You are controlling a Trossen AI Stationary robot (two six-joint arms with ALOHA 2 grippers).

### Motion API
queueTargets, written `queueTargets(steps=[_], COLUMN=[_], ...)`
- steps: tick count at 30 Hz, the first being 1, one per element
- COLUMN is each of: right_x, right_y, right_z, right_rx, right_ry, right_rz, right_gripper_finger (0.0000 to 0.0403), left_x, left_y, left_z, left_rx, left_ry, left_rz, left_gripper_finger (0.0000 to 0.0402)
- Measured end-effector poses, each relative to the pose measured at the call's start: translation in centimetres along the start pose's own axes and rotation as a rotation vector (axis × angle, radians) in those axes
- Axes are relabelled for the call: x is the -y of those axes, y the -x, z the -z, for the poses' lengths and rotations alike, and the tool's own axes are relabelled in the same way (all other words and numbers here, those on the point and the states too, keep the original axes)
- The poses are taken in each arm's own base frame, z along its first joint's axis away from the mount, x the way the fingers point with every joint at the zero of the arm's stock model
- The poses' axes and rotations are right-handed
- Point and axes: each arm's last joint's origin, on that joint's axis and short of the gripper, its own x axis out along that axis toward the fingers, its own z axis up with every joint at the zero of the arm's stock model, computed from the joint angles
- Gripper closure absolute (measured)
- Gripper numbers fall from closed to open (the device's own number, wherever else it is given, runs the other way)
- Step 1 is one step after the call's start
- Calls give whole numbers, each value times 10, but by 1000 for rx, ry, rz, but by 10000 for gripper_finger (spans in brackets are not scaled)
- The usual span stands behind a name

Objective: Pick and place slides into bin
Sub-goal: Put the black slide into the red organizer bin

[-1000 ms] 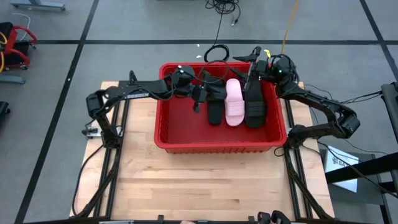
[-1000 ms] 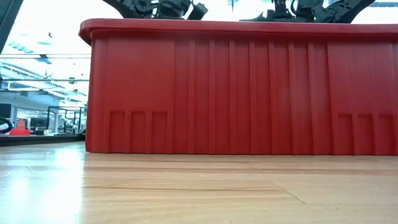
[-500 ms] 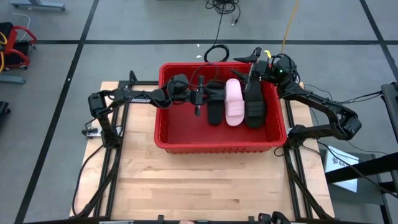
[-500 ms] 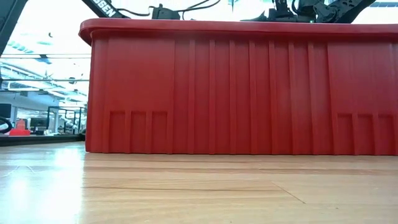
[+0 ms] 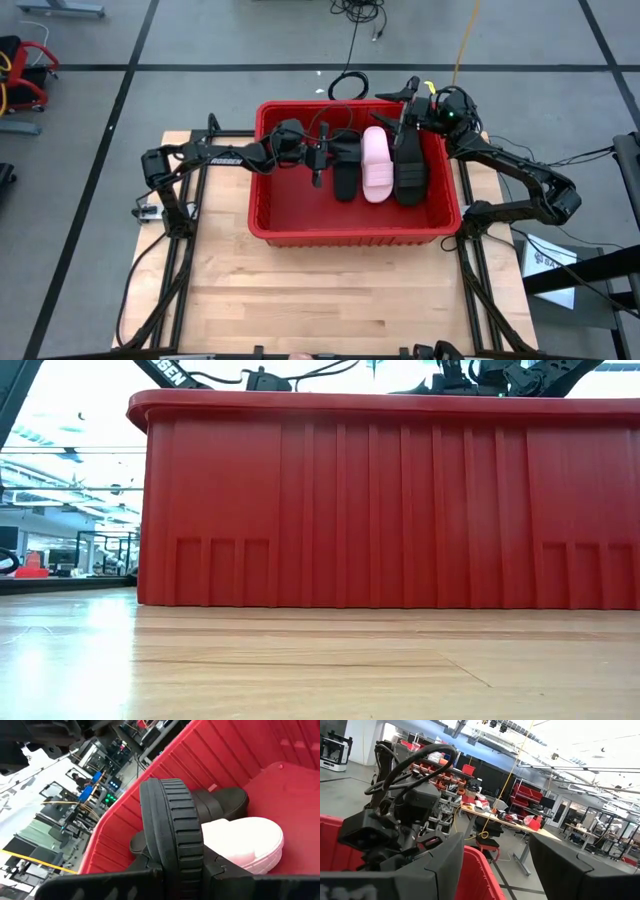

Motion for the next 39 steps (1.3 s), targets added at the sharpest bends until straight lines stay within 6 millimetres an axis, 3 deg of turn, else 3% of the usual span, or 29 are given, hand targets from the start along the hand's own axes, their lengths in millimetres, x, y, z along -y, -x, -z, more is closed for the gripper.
queueTargets(steps=[7,17,24,32,39], right_x=[0,0,-1,-1,-1], right_y=[0,0,0,0,0], right_z=[0,1,2,2,3], right_rx=[1,-7,-14,-15,-22], right_ry=[-1,-7,-13,-13,-19], right_rz=[-1,-3,-5,-5,-7], right_gripper_finger=[184,189,187,191,190], left_x=[-2,7,12,19,23], left_y=[1,-12,-16,-19,-20], left_z=[1,26,29,25,25], left_rx=[27,18,15,3,-16], left_ry=[-1,10,46,123,197], left_rz=[9,-5,9,36,52], left_gripper_finger=[363,364,363,270,221])
